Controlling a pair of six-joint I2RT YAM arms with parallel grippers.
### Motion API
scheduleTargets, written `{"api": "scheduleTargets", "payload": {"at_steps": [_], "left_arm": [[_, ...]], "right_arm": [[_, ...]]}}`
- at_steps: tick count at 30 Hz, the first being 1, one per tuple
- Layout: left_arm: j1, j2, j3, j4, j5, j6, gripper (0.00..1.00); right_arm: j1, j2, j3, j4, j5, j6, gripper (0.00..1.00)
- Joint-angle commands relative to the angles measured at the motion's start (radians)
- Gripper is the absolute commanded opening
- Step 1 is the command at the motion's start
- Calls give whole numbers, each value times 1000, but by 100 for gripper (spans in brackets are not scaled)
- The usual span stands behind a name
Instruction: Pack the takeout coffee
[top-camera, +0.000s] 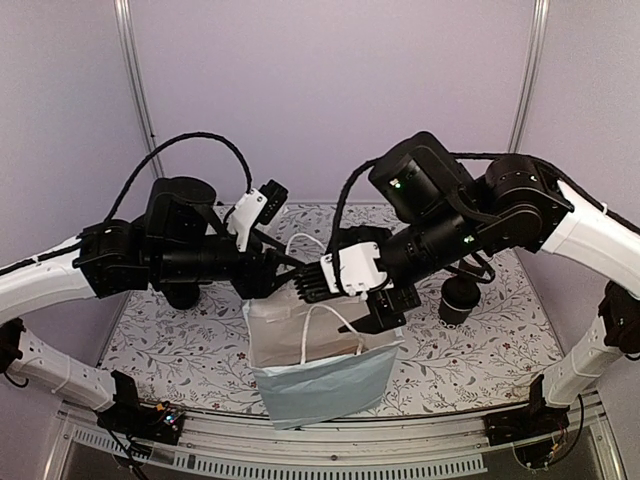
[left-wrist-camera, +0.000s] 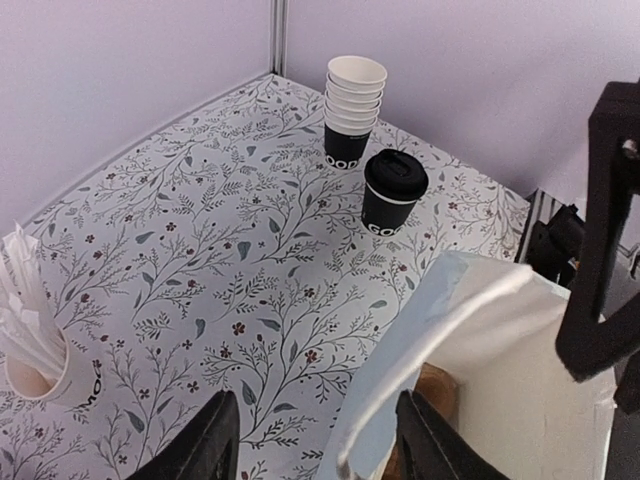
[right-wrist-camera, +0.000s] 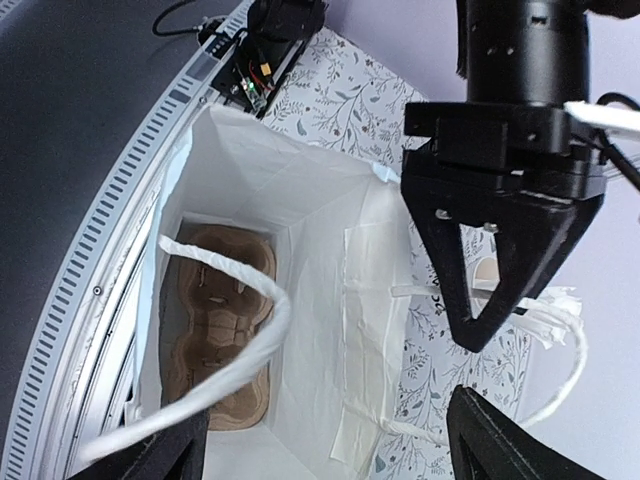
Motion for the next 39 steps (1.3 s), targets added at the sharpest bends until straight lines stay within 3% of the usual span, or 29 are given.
{"api": "scheduleTargets", "payload": {"at_steps": [1,10,15,19,22,23,26,27,33,39], "left_arm": [[31,-14,29,9,70,20,53],[57,54,31,139,153,-8,41],[62,67,29,162,148,-18,32],[65,69,29,166,140,-23,25],[71,69,30,168,139,-22,21],[74,69,32,169,139,-20,20],[80,69,42,167,140,-9,8],[82,69,51,165,136,-4,0],[88,76,171,136,115,44,0],[90,140,409,58,32,139,0]], "right_arm": [[-28,-89,106,-53,-70,-2,85],[-82,-191,-32,-158,-462,85,86],[-85,-177,-146,-31,-354,176,81],[-85,-154,-172,37,-379,218,75],[-84,-127,-152,85,-351,248,65],[-87,-114,-144,103,-325,261,56],[-111,-94,-102,150,-305,296,6],[-120,-91,-76,156,-313,307,0],[-135,-31,126,170,-260,268,0],[-146,-6,237,214,-224,204,0]]}}
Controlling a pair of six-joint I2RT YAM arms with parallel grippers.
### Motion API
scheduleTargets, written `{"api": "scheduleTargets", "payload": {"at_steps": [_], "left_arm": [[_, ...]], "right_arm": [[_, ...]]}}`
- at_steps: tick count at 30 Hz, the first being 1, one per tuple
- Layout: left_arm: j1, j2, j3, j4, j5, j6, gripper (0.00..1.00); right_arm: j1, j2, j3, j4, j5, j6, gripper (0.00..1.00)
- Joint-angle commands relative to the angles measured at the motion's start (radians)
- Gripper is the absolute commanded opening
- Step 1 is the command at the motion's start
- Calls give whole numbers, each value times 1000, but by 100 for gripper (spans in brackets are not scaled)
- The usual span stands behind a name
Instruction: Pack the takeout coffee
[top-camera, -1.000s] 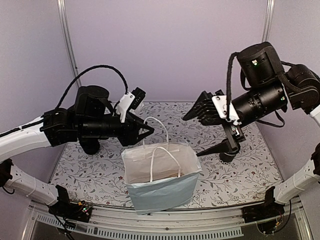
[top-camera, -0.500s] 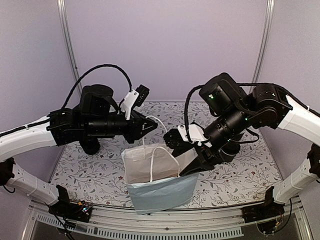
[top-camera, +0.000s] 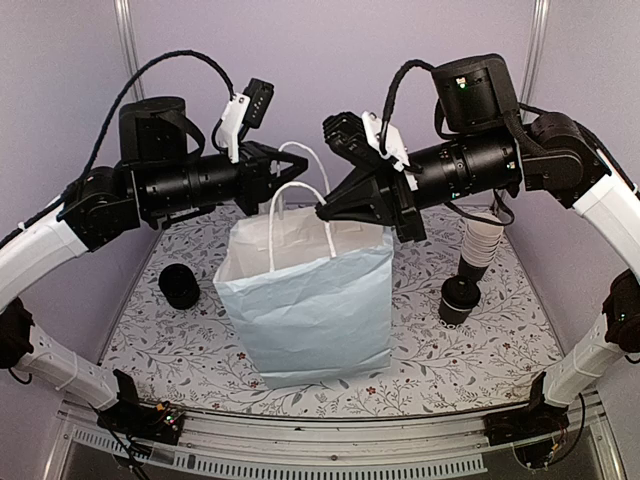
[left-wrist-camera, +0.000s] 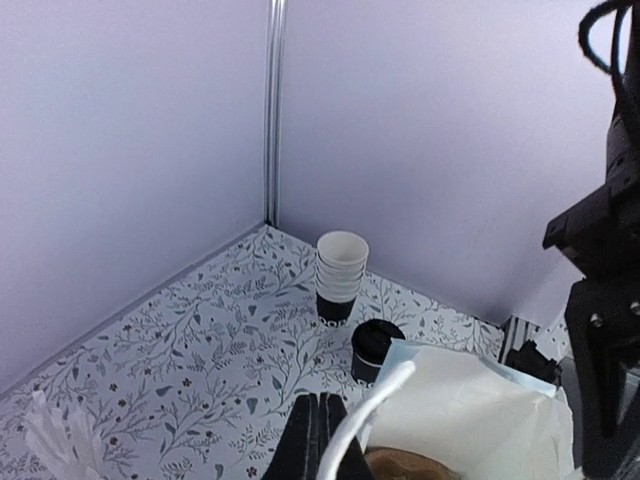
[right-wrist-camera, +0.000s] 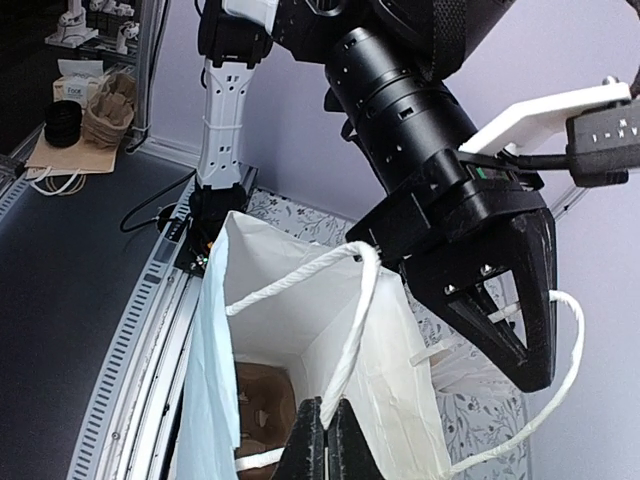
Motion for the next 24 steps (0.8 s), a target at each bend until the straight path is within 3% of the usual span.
{"api": "scheduleTargets", "payload": {"at_steps": [1,9,24], "left_arm": [[17,54,156,-55,-67,97,0],[41,127,278,-89,-93,157,0],[92,111,192,-43,-45,146,0]], "right_arm": [[-9,33,95,54,40,-45,0],[-10,62,155,69,85,-83,0],[-10,76,130,75,129,-99,0]]}}
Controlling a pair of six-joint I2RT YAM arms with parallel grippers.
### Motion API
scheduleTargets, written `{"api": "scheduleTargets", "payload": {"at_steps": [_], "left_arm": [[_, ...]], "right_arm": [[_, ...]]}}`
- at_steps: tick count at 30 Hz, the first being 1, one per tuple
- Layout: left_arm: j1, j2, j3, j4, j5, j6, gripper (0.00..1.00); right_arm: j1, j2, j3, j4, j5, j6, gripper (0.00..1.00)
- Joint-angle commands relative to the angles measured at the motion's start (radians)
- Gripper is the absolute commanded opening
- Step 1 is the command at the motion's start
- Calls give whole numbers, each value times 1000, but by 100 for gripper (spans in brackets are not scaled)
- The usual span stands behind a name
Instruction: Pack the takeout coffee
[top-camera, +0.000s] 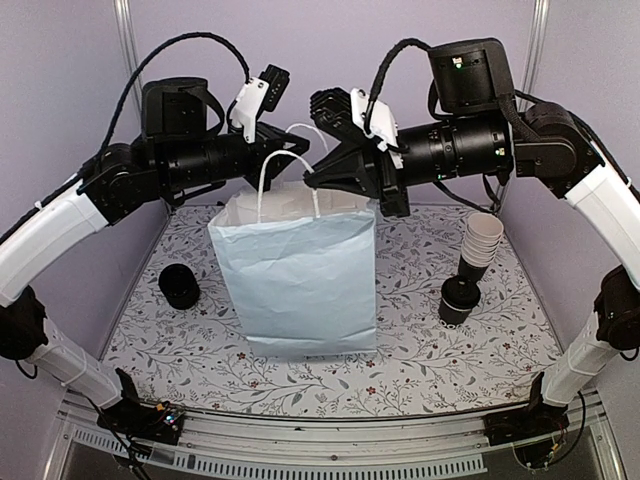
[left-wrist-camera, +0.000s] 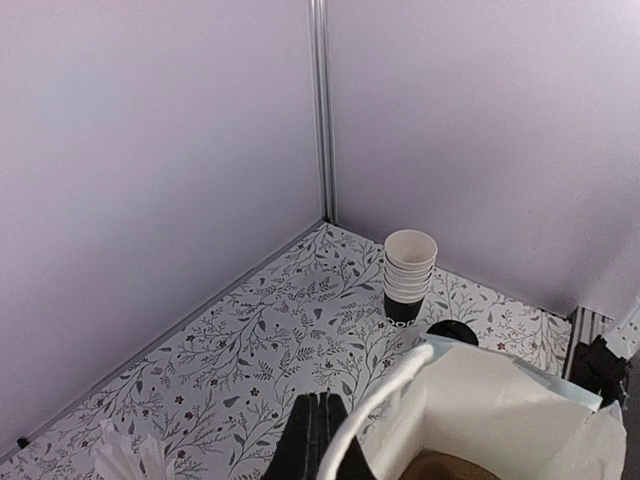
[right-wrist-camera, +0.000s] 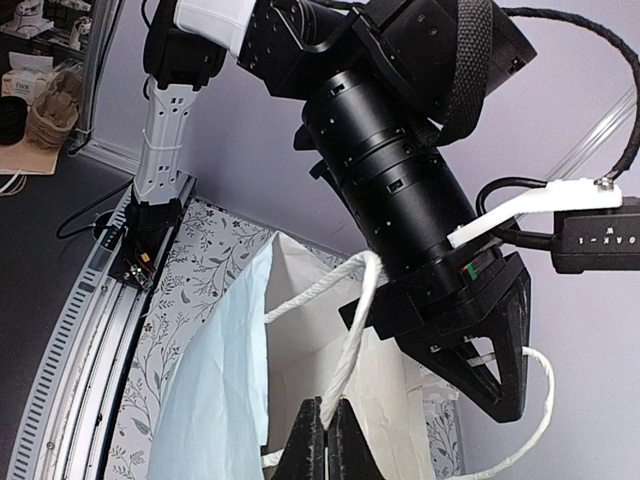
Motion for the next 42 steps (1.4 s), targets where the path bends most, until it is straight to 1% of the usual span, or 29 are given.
{"api": "scheduleTargets", "payload": {"at_steps": [1,20,21,22,23,24,25,26,28,30,34,38,40,42], "left_arm": [[22,-25,-35,34,23,0,0],[63,-31,-111,72,61,-3,0],[65,-28,-115,72,59,-3,8],[67,-26,-119,71,48,-7,36],[72,-24,-122,68,21,-15,58],[77,-19,-123,61,-13,-24,74],[83,-14,-119,50,-29,-30,83],[90,-9,-110,36,-41,-34,88],[102,7,-80,4,-47,-38,92],[107,8,-63,-16,-38,-39,92],[108,-18,-68,-21,-15,-37,92],[109,-65,-123,-45,7,-25,92],[112,-86,-163,-68,43,-7,91],[116,-91,-183,-109,74,2,89]], "right_arm": [[-7,12,-7,25,26,-14,0],[-8,26,-66,35,73,-37,1],[-9,26,-75,35,86,-41,5],[-8,29,-82,29,101,-48,14],[-8,29,-90,23,119,-59,25],[-10,28,-104,19,136,-66,35],[-10,25,-117,16,149,-77,43],[-12,17,-128,13,159,-84,50],[-21,4,-136,4,161,-96,60],[-30,-9,-136,-8,157,-101,67],[-48,-32,-135,-16,149,-103,69],[-86,-56,-123,-25,122,-96,70],[-132,-69,-126,-39,79,-88,70],[-207,-82,-148,-48,12,-78,71]]}}
